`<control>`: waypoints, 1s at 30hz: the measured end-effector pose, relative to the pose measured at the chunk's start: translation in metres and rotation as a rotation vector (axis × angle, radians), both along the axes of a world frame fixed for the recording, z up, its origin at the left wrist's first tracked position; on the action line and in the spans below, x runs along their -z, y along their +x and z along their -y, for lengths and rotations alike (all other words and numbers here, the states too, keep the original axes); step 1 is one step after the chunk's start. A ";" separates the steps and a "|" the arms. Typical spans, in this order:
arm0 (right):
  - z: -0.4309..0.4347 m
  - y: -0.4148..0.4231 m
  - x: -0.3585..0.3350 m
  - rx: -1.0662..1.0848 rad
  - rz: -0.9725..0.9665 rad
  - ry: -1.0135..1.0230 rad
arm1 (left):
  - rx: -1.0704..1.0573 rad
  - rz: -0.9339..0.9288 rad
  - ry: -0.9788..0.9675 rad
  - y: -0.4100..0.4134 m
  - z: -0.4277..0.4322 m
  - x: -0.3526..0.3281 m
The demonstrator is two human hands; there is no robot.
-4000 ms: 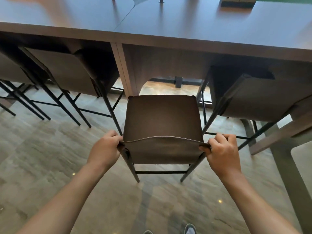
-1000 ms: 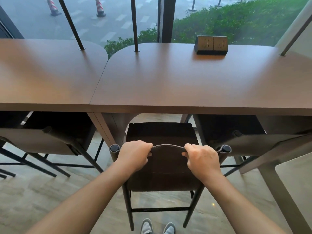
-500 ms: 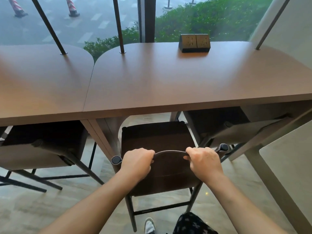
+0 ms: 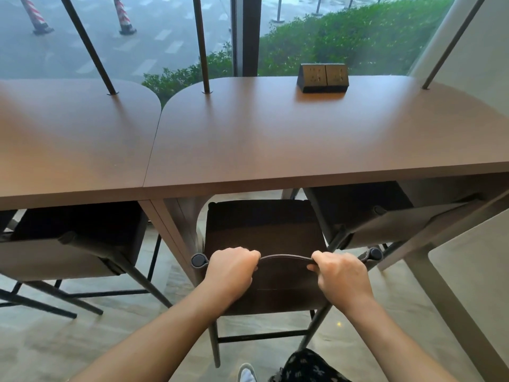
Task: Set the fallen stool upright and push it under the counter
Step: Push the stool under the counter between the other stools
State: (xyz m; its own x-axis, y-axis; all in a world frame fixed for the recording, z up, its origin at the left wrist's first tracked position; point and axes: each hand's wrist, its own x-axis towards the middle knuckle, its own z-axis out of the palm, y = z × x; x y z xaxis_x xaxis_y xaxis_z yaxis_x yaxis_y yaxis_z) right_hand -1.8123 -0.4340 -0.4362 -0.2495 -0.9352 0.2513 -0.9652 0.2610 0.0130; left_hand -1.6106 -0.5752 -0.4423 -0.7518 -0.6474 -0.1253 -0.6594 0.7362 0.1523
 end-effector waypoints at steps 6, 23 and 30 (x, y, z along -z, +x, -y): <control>0.012 -0.008 0.005 -0.008 0.015 -0.004 | 0.005 -0.029 -0.040 -0.002 0.003 0.003; 0.044 -0.020 0.019 -0.028 0.036 0.009 | -0.020 0.001 -0.016 -0.012 0.030 0.022; 0.056 -0.024 0.030 -0.014 0.067 0.070 | -0.025 0.023 -0.022 -0.017 0.041 0.028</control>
State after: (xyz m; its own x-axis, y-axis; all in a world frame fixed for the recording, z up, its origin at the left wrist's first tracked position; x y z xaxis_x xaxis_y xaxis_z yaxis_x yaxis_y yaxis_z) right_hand -1.8364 -0.4900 -0.4658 -0.2508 -0.9533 0.1684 -0.9680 0.2486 -0.0341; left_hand -1.6280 -0.6162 -0.4703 -0.7327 -0.6684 -0.1279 -0.6805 0.7227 0.1214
